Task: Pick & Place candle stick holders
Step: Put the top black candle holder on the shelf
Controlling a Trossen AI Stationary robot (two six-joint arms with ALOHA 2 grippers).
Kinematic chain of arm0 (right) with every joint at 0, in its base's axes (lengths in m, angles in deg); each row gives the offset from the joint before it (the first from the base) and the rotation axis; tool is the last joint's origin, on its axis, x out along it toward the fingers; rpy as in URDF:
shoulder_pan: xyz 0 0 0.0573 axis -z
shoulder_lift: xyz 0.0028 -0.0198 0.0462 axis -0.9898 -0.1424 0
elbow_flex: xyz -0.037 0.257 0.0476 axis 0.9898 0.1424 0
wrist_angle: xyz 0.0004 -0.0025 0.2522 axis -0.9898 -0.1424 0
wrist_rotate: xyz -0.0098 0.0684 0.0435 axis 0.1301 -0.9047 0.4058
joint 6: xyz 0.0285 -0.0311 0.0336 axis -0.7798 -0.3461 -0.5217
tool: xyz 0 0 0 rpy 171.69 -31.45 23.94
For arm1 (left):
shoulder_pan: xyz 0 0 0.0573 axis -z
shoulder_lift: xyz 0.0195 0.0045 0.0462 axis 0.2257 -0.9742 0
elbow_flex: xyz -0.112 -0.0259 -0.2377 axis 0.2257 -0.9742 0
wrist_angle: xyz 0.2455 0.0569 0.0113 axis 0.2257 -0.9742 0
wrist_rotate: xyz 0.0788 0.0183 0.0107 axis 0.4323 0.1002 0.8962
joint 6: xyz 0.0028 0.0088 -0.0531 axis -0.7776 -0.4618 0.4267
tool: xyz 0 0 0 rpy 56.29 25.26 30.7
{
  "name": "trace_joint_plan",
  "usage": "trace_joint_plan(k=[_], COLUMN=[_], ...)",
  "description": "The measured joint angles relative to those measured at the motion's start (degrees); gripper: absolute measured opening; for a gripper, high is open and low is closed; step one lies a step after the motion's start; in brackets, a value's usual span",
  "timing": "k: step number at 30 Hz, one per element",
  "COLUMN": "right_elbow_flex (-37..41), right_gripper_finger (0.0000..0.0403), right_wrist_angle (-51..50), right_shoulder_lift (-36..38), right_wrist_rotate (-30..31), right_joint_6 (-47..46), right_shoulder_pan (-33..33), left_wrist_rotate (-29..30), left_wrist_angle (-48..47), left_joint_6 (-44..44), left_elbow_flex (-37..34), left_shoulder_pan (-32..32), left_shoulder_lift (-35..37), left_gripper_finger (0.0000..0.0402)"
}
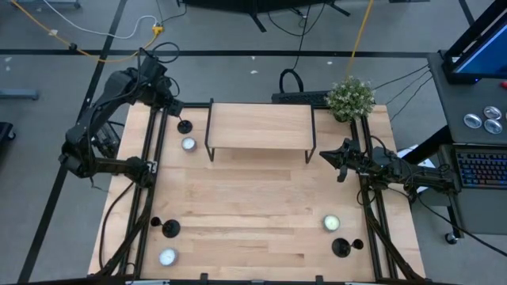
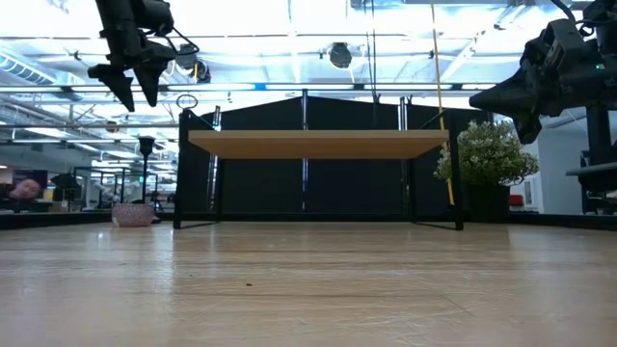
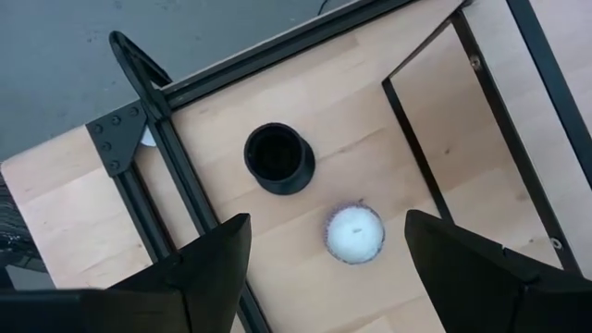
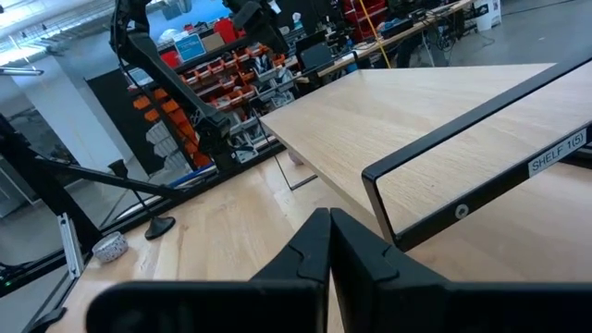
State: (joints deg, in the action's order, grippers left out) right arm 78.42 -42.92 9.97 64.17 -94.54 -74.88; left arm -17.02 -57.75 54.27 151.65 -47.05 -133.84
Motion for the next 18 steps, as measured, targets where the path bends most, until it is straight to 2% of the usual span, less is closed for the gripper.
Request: trace_joint_plan(k=[9, 18], right_elbow_flex=[0.02, 0.02], right_gripper_finger=[0.0, 0.0], right_wrist_angle=[0.02, 0.04], right_shoulder_lift=[-0.01, -0.01], right_wrist_rotate=[0.0, 0.0], right_joint_6=[0.0, -0.14], right_shoulder_pan=[-0.02, 0.0], left_wrist_rotate=[4.12, 14.91], left_wrist_angle=[3.23, 0.63], left_joint_6=[6.02, 9.38], left_elbow_flex=[-0.04, -0.09], left_shoulder_pan=[1.03, 5.18], left_shoulder_lift=[-0.59, -5.31], left_gripper_finger=[0.0294, 0.0294])
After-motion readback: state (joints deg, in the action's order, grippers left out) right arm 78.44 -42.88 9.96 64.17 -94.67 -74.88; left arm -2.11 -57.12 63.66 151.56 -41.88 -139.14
